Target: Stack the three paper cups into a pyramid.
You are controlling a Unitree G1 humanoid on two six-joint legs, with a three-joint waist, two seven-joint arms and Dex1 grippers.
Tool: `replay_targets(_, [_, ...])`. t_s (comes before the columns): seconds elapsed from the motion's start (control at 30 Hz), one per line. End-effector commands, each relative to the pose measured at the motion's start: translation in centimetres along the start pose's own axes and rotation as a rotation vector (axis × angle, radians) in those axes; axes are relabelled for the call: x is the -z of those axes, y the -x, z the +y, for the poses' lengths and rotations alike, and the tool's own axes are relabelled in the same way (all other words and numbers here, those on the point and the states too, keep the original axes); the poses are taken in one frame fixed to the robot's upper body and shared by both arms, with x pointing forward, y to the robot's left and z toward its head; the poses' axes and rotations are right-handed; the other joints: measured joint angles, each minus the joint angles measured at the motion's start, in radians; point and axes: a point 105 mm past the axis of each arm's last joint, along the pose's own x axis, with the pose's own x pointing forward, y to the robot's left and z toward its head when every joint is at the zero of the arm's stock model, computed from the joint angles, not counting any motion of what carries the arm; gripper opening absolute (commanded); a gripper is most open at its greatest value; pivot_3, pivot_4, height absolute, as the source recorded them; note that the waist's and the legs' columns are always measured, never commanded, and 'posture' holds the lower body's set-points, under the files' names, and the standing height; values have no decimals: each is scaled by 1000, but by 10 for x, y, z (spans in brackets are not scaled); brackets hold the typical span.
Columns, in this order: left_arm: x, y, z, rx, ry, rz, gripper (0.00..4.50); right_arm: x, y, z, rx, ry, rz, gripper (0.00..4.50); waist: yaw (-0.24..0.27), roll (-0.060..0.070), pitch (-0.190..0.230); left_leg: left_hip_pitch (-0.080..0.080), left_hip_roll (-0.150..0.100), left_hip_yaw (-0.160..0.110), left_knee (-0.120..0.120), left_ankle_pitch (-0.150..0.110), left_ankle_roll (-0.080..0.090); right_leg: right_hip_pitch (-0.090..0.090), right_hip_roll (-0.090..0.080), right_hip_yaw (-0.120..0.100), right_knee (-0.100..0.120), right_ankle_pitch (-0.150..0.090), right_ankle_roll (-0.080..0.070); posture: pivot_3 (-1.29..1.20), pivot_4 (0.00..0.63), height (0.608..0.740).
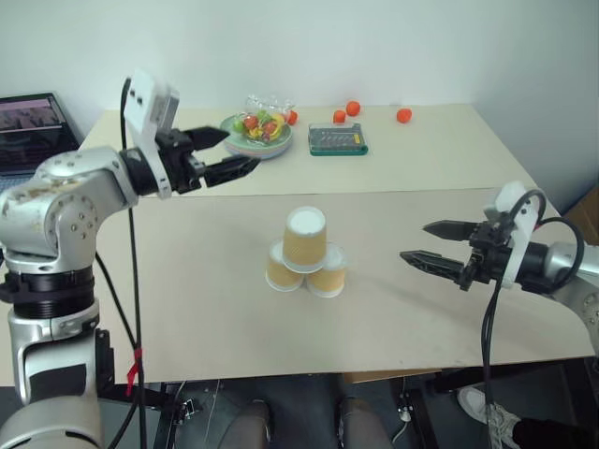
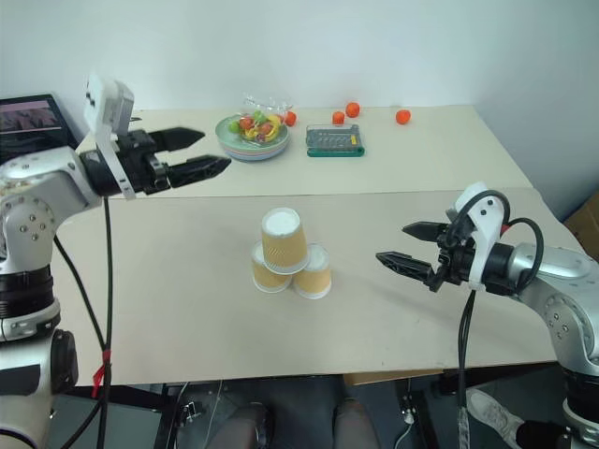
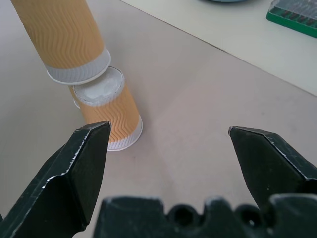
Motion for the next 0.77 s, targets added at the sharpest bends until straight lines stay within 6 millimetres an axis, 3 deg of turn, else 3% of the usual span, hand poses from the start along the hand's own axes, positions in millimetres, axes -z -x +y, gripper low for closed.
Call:
replay_targets(0.03, [-2,15,3,-55,-42,-28,4433,-10,13,-2,43,44,-24,4500,2,0,0,0,0,0,0,0,0,0,0,0,0,0,0,0,150,740])
replay_targets(0.17, [53,33,-9,-63,56,77,4433,4,30,3,74,51,28,4500,1,1,-1,1,0,1,0,0,0,1,0,1,0,0,0,0,150,740])
replay_targets(0.3, [76,35,-28,-17,68,126,4433,13,35,4,102,63,53,4500,2,1,-1,1,1,1,0,0,1,1,0,1,0,0,0,0,150,740])
replay_targets(0.43, [83,36,-34,-12,92,133,4433,18,37,4,113,67,65,4500,5,1,-1,6,1,2,0,0,0,7,0,0,0,0,-1,0,150,740])
replay_targets(0.53, [98,34,-41,34,-10,190,4433,20,33,10,105,77,64,4500,4,1,-1,10,3,2,0,0,0,13,2,-1,-3,0,0,0,150,740])
replay_targets(0.77, [99,28,-43,63,-79,175,4433,18,27,13,96,80,53,4500,3,1,-1,12,4,2,-1,0,0,16,2,-1,-5,-1,1,0,150,740])
